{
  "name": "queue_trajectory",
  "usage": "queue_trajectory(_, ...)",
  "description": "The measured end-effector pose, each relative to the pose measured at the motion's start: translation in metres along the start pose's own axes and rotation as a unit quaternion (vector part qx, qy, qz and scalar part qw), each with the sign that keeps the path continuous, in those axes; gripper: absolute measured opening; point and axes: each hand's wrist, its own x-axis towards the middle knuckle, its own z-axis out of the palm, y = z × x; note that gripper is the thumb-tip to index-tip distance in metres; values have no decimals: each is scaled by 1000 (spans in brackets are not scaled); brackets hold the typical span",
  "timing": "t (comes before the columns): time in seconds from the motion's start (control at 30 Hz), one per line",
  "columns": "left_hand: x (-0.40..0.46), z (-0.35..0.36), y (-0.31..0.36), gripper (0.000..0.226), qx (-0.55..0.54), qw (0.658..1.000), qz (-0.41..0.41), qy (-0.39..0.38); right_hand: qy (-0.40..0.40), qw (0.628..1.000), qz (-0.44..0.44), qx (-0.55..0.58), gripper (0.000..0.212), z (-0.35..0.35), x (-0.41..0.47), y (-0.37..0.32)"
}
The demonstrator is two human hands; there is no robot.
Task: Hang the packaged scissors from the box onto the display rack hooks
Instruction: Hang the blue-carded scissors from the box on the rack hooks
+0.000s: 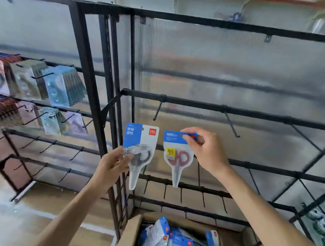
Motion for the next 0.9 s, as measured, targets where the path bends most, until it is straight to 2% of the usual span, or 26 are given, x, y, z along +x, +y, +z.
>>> queue_trajectory(0.13,-7,-11,11,14,-6,1000,17,9,5,1000,-8,5,14,12,17,-19)
queue_trajectory(0.3,-10,-26,17,23,-2,999,31,15,7,1000,4,-7,14,33,40,-35)
queue_trajectory(0.5,-11,-28,26,11,-1,999,23,31,-3,999,44,-32,19,54,57,-37)
queue_trajectory(0.63,-9,-28,30,12,-3,999,23,38,-1,998,62,-22,20,59,61,-40)
queue_trajectory(0.9,1,-25,26,13,-4,999,19,50,-10,998,40,-53,20,65,70,-32)
